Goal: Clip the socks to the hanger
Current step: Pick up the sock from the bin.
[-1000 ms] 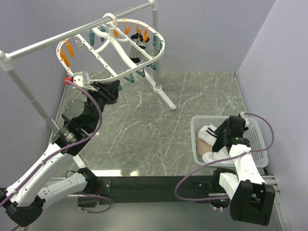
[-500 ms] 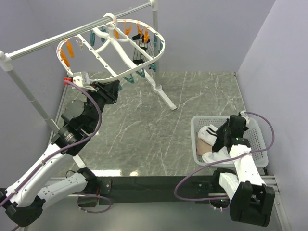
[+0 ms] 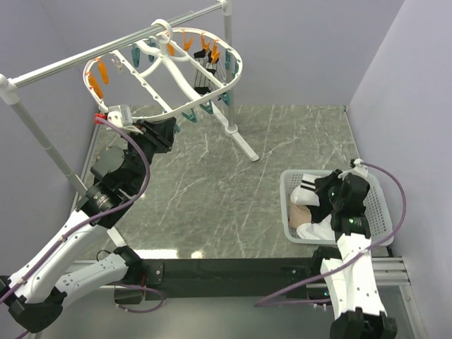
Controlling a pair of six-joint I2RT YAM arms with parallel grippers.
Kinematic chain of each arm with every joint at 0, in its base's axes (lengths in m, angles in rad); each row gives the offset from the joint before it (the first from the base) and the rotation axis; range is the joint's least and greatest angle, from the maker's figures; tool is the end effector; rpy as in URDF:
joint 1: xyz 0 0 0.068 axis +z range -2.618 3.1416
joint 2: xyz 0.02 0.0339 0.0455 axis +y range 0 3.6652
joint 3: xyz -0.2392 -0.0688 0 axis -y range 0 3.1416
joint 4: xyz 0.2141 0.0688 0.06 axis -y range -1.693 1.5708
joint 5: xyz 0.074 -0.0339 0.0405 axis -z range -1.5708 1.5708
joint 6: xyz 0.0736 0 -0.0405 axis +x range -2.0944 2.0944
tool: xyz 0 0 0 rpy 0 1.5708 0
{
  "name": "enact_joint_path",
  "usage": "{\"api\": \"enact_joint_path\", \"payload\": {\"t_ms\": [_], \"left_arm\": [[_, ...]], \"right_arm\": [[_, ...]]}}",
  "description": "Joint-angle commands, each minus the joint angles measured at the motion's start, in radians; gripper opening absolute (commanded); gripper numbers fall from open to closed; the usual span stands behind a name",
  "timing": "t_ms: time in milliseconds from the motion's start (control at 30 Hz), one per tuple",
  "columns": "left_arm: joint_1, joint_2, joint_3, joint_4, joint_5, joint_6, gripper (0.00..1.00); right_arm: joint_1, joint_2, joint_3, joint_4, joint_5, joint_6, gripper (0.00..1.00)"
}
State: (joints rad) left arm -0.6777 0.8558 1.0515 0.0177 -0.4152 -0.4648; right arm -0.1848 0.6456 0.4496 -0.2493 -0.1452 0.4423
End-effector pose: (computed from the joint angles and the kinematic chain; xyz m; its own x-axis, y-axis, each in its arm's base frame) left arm 0.1742 -0.1021 0.4245 0.0280 -0.5490 -0.8353 0.3123 0.7986 -0.5144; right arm 0.1820 -0.0232 0.2113 -0.3598 0.4981 -0.7890 0.2295 0.8668 0.4426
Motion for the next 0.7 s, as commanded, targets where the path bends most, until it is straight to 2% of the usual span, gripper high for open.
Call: {"api": "enact_joint_path", "payload": {"t_ms": [0, 100, 233, 400, 533, 667], "left_arm": [[0.0, 0.014, 0.031, 0.031, 0.038, 0.009, 0.24], [0.0, 0.023, 0.039, 0.037, 0.053, 0.018, 0.24], [0.0, 0.037, 0.051, 0.047, 0.079, 0.026, 0.24], [0.0, 0.054, 0.059, 0.062, 0.108, 0.041, 0.24], [0.0, 0.051, 0.044, 0.099, 0.128, 0.049, 0.24], [0.0, 0.046, 0.035, 0.128, 0.156, 0.06, 0.24]], "right_arm": [[0.036, -0.105, -0.041, 0.171, -0.188, -0.025, 0.0], [0.071, -0.194, -0.061, 0.275, -0.276, -0.027, 0.0], [0.142, -0.186, -0.014, 0.37, -0.335, -0.069, 0.0], [0.264, -0.08, 0.133, 0.404, -0.386, -0.131, 0.0], [0.334, 0.008, 0.196, 0.528, -0.441, -0.103, 0.0], [0.435, 0.12, 0.302, 0.573, -0.453, -0.109, 0.0]]}}
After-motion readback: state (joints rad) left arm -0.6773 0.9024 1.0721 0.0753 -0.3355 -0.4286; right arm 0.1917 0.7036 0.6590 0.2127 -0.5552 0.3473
